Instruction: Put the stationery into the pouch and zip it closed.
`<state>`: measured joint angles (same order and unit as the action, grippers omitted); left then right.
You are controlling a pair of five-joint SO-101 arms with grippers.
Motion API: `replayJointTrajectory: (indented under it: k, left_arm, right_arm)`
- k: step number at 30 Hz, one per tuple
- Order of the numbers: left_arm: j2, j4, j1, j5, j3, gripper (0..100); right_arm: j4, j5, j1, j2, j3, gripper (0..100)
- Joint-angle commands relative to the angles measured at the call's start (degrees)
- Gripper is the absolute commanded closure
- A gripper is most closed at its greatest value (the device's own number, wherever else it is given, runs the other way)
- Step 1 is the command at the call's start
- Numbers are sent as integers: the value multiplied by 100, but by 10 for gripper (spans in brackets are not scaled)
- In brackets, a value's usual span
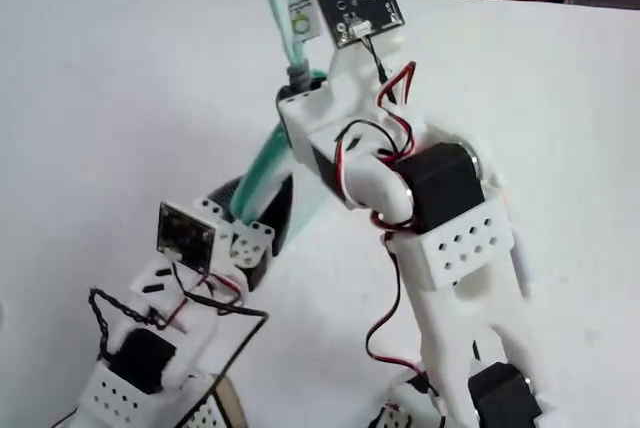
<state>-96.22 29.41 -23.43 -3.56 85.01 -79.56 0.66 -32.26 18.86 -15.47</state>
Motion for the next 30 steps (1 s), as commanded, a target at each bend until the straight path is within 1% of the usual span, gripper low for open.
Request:
replayJointTrajectory:
  k: [1,5,9,17,18,20,22,23,25,27,30]
  left_arm:
    - [-75,141,57,-44,-413,979]
    - [-84,782,57,-70,-607,937]
    - [-84,1468,57,-79,-1108,933]
    - [-92,1890,57,-88,-1327,927]
    - [-136,2075,57,-105,-1424,918]
    - [-374,2418,57,-396,-1556,871]
    - [-708,2541,110,-589,-1503,826]
    - [-840,2462,110,-598,-1363,825]
    - [-892,2031,66,-475,-1002,854]
    - [-857,1451,-57,-79,-554,899]
    - [-848,624,-435,440,44,945]
  right_arm:
    - [-40,-18,189,-31,-9,981]
    - [31,-18,435,-40,0,981]
    - [40,-18,593,-40,0,981]
    - [48,-18,593,-48,0,981]
    - [48,-18,602,-57,0,981]
    - [48,-18,602,-163,-9,981]
    - [31,-18,593,-295,-9,981]
    - [22,-18,593,-347,-9,981]
    - [31,-18,593,-400,-18,981]
    - [22,-9,585,-400,-26,981]
    - [22,-9,585,-426,-18,981]
